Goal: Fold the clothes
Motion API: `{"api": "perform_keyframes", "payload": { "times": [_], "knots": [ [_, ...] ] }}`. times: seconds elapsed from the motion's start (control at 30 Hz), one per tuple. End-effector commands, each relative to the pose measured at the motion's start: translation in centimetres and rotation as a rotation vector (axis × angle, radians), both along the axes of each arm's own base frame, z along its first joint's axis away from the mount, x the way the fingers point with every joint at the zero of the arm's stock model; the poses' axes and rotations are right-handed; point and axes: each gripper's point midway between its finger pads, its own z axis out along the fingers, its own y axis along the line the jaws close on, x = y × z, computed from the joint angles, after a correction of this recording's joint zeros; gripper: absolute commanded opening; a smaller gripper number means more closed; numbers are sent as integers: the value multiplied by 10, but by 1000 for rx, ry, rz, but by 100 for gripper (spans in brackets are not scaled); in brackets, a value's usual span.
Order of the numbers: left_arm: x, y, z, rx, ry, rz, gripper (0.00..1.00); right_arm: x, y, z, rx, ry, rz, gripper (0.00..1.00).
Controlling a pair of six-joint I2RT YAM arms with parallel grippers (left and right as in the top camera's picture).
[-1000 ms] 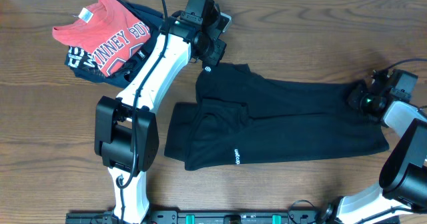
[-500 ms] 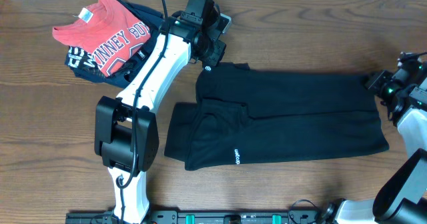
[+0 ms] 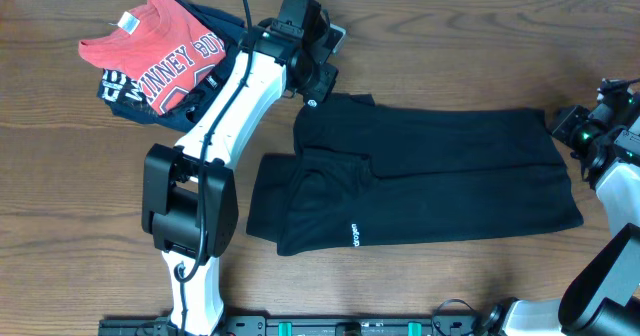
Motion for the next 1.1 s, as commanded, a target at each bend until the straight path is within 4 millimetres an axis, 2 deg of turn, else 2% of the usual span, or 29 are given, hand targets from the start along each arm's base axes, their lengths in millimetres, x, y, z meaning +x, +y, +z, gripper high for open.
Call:
{"api": "perform_keyframes", "payload": {
  "times": [0.0,0.13,0.27,0.43,0.57,0.73,0.77,0.8,0.87,0.9,0.97,1.07],
  "knots": [
    [-5,4,-16,21,35,0,29,0,-8,-8,-9,27,-33,15],
    [2,2,-26,18,26,1,34,-1,-3,-22,35,58,-22,30],
    [15,-3,-39,9,1,1,48,-2,1,-26,67,64,-22,32],
    [28,-6,-72,10,3,4,66,-4,5,-28,90,78,-12,33],
    [36,-9,-94,7,-4,4,67,-9,10,-32,112,100,-4,32],
    [37,-10,-109,12,9,3,66,-12,12,-34,122,117,-4,31],
    [36,-9,-112,14,15,3,65,-12,12,-35,123,119,-4,31],
    [35,-9,-117,18,25,3,60,-12,12,-35,123,119,-4,30],
    [35,-9,-124,21,33,3,44,-12,12,-35,123,119,-4,31],
    [35,-9,-124,20,30,3,29,-12,12,-35,123,119,-4,30],
    [40,-11,-120,12,7,3,6,-12,12,-35,123,119,-4,30],
    [52,-15,-101,-8,-44,3,6,-12,12,-34,122,118,-5,30]
  ]
}}
